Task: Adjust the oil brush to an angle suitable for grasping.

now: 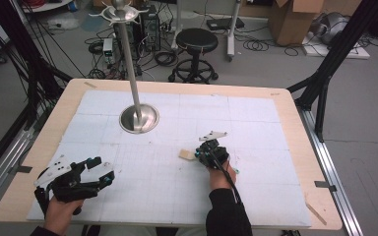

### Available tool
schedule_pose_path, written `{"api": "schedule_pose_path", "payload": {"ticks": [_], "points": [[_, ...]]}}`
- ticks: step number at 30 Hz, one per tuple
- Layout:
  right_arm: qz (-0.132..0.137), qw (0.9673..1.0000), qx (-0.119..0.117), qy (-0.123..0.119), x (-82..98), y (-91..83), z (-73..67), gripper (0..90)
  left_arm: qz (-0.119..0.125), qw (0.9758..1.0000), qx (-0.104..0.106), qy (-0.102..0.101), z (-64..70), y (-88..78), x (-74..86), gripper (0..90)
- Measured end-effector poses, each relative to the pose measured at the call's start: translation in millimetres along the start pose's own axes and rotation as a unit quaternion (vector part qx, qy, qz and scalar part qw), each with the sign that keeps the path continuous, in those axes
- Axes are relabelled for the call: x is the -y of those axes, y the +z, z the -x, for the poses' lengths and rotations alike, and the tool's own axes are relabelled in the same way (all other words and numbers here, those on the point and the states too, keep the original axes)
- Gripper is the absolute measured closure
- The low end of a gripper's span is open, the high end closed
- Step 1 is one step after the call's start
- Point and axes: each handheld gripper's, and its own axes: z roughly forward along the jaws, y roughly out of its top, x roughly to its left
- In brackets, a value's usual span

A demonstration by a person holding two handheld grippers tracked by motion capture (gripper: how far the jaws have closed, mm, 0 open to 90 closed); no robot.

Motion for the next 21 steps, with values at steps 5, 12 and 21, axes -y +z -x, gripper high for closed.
{"api": "schedule_pose_path", "payload": {"ticks": [5,12,21], "points": [[-0.010,0.9997,-0.022,-0.008,0.9,-3.5,-4.1,89.0,0.002,1.0000,0.000,-0.002,-1.0,-0.7,-0.3,19.3],[-0.013,0.9968,-0.063,-0.049,9.6,-11.8,-27.7,89.0,0.001,1.0000,0.000,-0.005,-0.7,0.3,-0.3,19.3],[-0.006,0.9916,-0.104,-0.078,23.7,-23.0,-50.4,89.0,0.005,0.9999,-0.003,-0.009,-2.2,-1.4,-0.6,19.3]]}}
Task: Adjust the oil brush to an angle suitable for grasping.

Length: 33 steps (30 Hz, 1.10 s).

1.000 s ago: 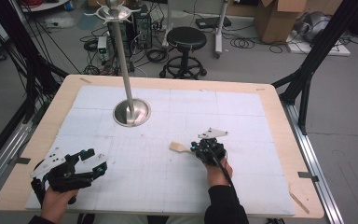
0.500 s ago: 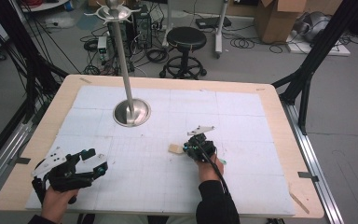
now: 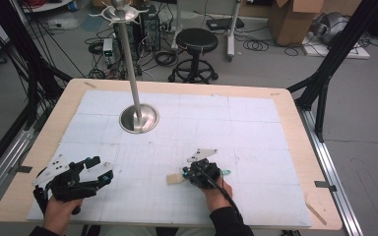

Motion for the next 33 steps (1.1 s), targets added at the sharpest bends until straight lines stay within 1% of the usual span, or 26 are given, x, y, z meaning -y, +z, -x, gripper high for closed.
{"api": "schedule_pose_path", "payload": {"ticks": [1,2,3,4,5,6,7,8,9,10,11,13,14,15,17,19,21,22,23,25,26,27,29,30,32,33], "points": [[0.002,0.9999,-0.015,-0.006,3.2,-2.3,-3.4,89.0,0.001,1.0000,0.001,0.000,0.0,-0.1,0.0,19.3],[0.002,0.9999,-0.015,-0.006,3.2,-2.3,-3.4,89.0,0.001,1.0000,0.001,0.000,0.0,-0.1,0.0,19.3],[0.006,0.9995,-0.030,-0.002,6.5,-7.0,-3.0,89.0,0.000,1.0000,0.001,0.000,0.0,-0.3,-0.1,19.3],[0.006,0.9995,-0.030,-0.002,6.5,-7.0,-3.0,89.0,0.000,1.0000,0.001,0.000,0.1,-0.3,-0.1,19.3],[0.021,0.9996,-0.021,0.003,10.2,-18.2,3.6,88.9,0.001,1.0000,0.001,-0.001,0.0,-0.4,0.1,19.3],[0.029,0.9994,-0.017,0.009,12.2,-23.6,8.1,89.0,0.001,1.0000,0.001,-0.001,0.0,-0.4,0.1,19.3],[0.038,0.9990,-0.006,0.024,16.8,-33.9,16.6,89.0,0.001,1.0000,0.000,-0.002,0.0,-0.3,0.4,19.3],[0.038,0.9990,-0.006,0.024,16.8,-33.9,16.6,89.0,0.001,1.0000,0.000,-0.002,0.0,-0.3,0.4,19.3],[0.044,0.9981,0.008,0.043,25.7,-49.4,28.1,89.0,0.000,1.0000,0.000,0.000,-0.2,-0.1,0.5,19.3],[0.044,0.9981,0.008,0.043,25.7,-49.4,28.1,89.0,0.000,1.0000,0.000,0.000,-0.2,-0.1,0.5,19.3],[0.039,0.9983,0.008,0.043,33.9,-59.8,32.9,89.0,-0.001,1.0000,-0.001,-0.001,-0.2,0.0,0.6,19.3],[0.028,0.9991,0.003,0.034,40.4,-63.7,30.9,89.0,-0.002,1.0000,-0.001,0.000,-0.3,0.3,0.4,19.3],[0.028,0.9991,0.003,0.034,40.4,-63.7,30.9,89.0,-0.002,1.0000,-0.001,0.001,-0.3,0.4,0.4,19.3],[0.010,0.9997,0.007,0.021,45.3,-63.3,27.5,89.0,-0.001,1.0000,-0.002,0.000,0.0,0.6,0.3,19.3],[0.003,0.9996,0.020,0.022,49.0,-65.1,28.8,89.0,-0.002,1.0000,-0.003,0.000,0.1,0.2,0.5,19.3],[0.023,0.9976,0.042,0.050,55.0,-74.7,39.8,89.0,-0.001,1.0000,-0.002,-0.001,-0.1,0.0,0.7,19.3],[0.038,0.9936,0.066,0.083,61.3,-83.6,52.9,89.0,-0.001,1.0000,-0.002,-0.001,-0.3,0.0,0.9,19.3],[0.039,0.9904,0.085,0.102,65.8,-88.5,61.9,89.0,-0.001,1.0000,-0.002,-0.001,-0.5,0.1,0.9,19.3],[0.036,0.9880,0.097,0.114,69.6,-91.2,68.5,89.0,-0.002,1.0000,-0.002,-0.001,-0.7,-0.1,0.8,19.3],[0.030,0.9838,0.116,0.133,76.4,-92.4,78.5,89.0,0.000,1.0000,-0.003,-0.002,-0.4,0.1,0.7,19.3],[0.029,0.9823,0.121,0.140,79.0,-91.5,82.1,89.0,-0.001,1.0000,-0.003,-0.002,-0.2,0.1,0.7,19.3],[0.030,0.9814,0.121,0.146,80.6,-90.1,84.0,89.0,-0.002,1.0000,-0.003,0.000,-0.4,0.2,0.6,19.3],[0.028,0.9810,0.118,0.152,81.5,-87.9,85.9,89.0,-0.004,1.0000,-0.001,0.001,-0.4,0.6,0.5,19.3],[0.026,0.9812,0.118,0.151,80.8,-85.6,86.3,89.0,-0.003,1.0000,-0.002,0.000,-0.3,0.7,0.6,19.3],[0.019,0.9829,0.116,0.142,74.8,-78.4,84.9,89.0,-0.002,1.0000,-0.002,0.000,-0.7,0.3,0.7,19.3],[0.019,0.9829,0.116,0.142,74.8,-78.4,84.9,89.0,-0.002,1.0000,-0.002,0.000,-0.7,0.3,0.7,19.3]]}}
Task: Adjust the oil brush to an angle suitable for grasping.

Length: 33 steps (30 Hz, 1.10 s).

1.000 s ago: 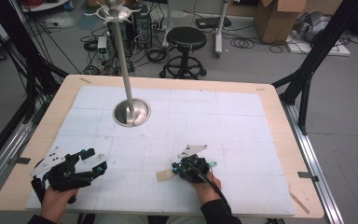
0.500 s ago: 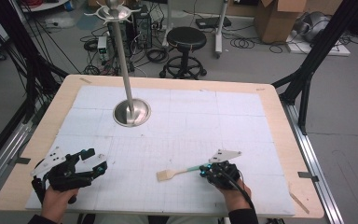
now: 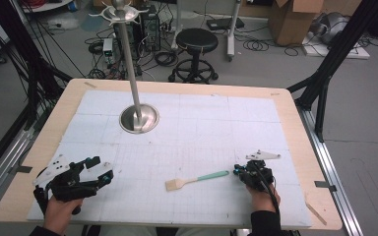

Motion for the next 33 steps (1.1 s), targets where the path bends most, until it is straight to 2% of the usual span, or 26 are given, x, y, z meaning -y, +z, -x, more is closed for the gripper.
{"api": "schedule_pose_path", "payload": {"ticks": [2,3,9,16,17,19,22,24,26,33], "points": [[-0.002,0.9999,-0.007,-0.008,-3.3,4.9,-6.7,89.0,0.001,1.0000,-0.001,-0.001,-0.4,-1.0,-0.3,19.3],[-0.006,0.9997,-0.007,-0.021,-5.8,7.6,-13.2,89.0,0.003,1.0000,-0.001,-0.002,-0.7,-1.3,-0.4,19.3],[-0.010,0.9994,-0.028,-0.018,-5.8,8.3,-22.7,89.0,0.003,1.0000,-0.003,-0.001,-1.1,-2.0,-0.8,19.3],[-0.014,0.9982,-0.056,-0.019,-11.0,17.6,-51.2,89.0,0.004,1.0000,0.000,-0.003,-1.0,-0.3,-0.9,19.3],[-0.014,0.9982,-0.056,-0.019,-11.0,17.6,-51.2,89.0,0.004,1.0000,0.000,-0.003,-1.0,-0.3,-0.9,19.3],[-0.016,0.9973,-0.069,-0.023,-15.2,23.9,-65.0,89.0,0.004,1.0000,0.000,-0.002,-1.0,-0.3,-0.9,19.3],[-0.016,0.9966,-0.075,-0.030,-19.3,29.9,-76.6,89.0,0.004,1.0000,0.000,-0.001,-1.7,-1.1,-1.2,19.3],[-0.016,0.9964,-0.078,-0.029,-20.3,31.1,-79.2,89.0,0.005,1.0000,-0.001,-0.001,-1.9,-1.3,-1.3,19.3],[-0.016,0.9953,-0.089,-0.035,-23.4,36.3,-89.3,89.0,0.005,1.0000,-0.002,-0.003,-2.3,-2.0,-1.3,19.3],[-0.019,0.9933,-0.106,-0.042,-24.3,38.8,-99.4,89.0,0.006,1.0000,-0.003,-0.003,-2.5,-2.5,-1.4,19.3]]}}
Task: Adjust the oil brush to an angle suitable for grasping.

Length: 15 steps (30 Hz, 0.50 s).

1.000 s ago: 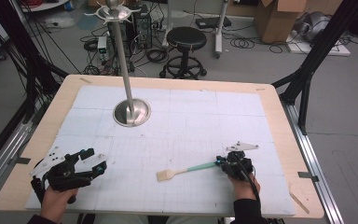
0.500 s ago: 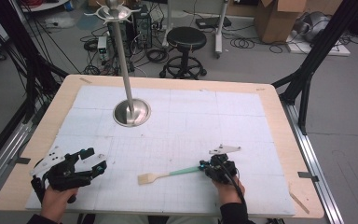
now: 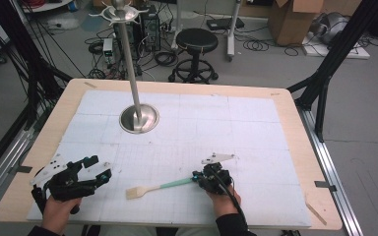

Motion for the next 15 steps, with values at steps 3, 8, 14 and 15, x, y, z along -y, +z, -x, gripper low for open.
{"api": "schedule_pose_path", "payload": {"ticks": [3,8,14,15], "points": [[0.002,1.0000,-0.006,-0.001,1.0,0.2,-1.8,89.0,0.000,1.0000,0.000,-0.001,0.4,0.1,0.0,19.3],[0.005,0.9998,-0.017,0.004,2.4,1.6,-5.0,89.0,-0.002,1.0000,0.000,0.001,-0.1,0.6,0.1,19.3],[0.015,0.9996,-0.022,-0.004,2.4,1.0,-4.9,88.0,-0.001,1.0000,0.002,0.001,0.2,0.8,0.0,19.3],[0.022,0.9995,-0.022,-0.003,2.4,-0.7,-4.1,87.4,-0.002,1.0000,0.003,0.001,0.2,0.6,0.0,19.3]]}}
